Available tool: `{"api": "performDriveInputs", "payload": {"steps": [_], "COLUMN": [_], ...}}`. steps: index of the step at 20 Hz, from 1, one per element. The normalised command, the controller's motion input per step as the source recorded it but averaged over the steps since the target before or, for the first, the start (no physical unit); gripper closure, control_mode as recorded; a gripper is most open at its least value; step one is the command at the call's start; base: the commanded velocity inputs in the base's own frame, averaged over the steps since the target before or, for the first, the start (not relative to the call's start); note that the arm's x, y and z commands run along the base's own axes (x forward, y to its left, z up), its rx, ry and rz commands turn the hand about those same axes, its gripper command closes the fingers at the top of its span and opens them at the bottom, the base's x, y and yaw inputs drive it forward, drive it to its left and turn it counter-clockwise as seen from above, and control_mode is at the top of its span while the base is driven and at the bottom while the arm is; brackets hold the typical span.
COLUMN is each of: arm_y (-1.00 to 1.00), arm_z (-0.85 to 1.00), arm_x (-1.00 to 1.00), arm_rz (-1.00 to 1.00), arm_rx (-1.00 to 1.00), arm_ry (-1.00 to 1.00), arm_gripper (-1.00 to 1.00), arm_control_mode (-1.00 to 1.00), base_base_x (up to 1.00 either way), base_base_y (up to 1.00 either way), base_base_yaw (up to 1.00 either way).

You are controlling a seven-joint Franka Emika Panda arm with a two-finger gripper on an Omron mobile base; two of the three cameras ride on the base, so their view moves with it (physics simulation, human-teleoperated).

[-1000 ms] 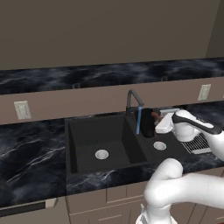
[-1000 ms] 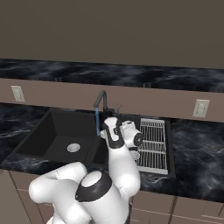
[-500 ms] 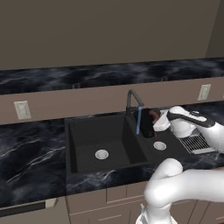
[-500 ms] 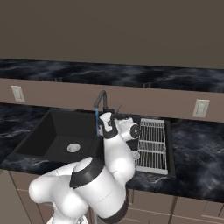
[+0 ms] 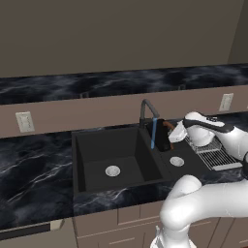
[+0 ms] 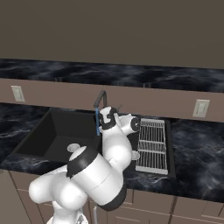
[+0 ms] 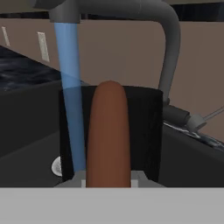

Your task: Turn on the sink faucet and place the jug under the water for a few seconds to fill it up.

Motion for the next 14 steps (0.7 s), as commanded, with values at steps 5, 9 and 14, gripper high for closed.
{"api": "performDriveInputs", "payload": {"steps": [5, 9, 14], "arm_y": [0.0, 0.0, 0.0], "arm_z": [0.0, 0.0, 0.0], "arm_x": [0.0, 0.0, 0.0], "arm_rz": [0.06, 0.04, 0.03], "arm_rx": [0.0, 0.0, 0.0], "arm_ry": [-0.03, -0.01, 0.0], "arm_gripper": [1.0, 1.0, 1.0], "arm_control_mode": [-1.0, -1.0, -1.0], "base_base_x": [0.0, 0.0, 0.0], "base_base_y": [0.0, 0.0, 0.0], "base_base_yaw": [0.0, 0.0, 0.0]}}
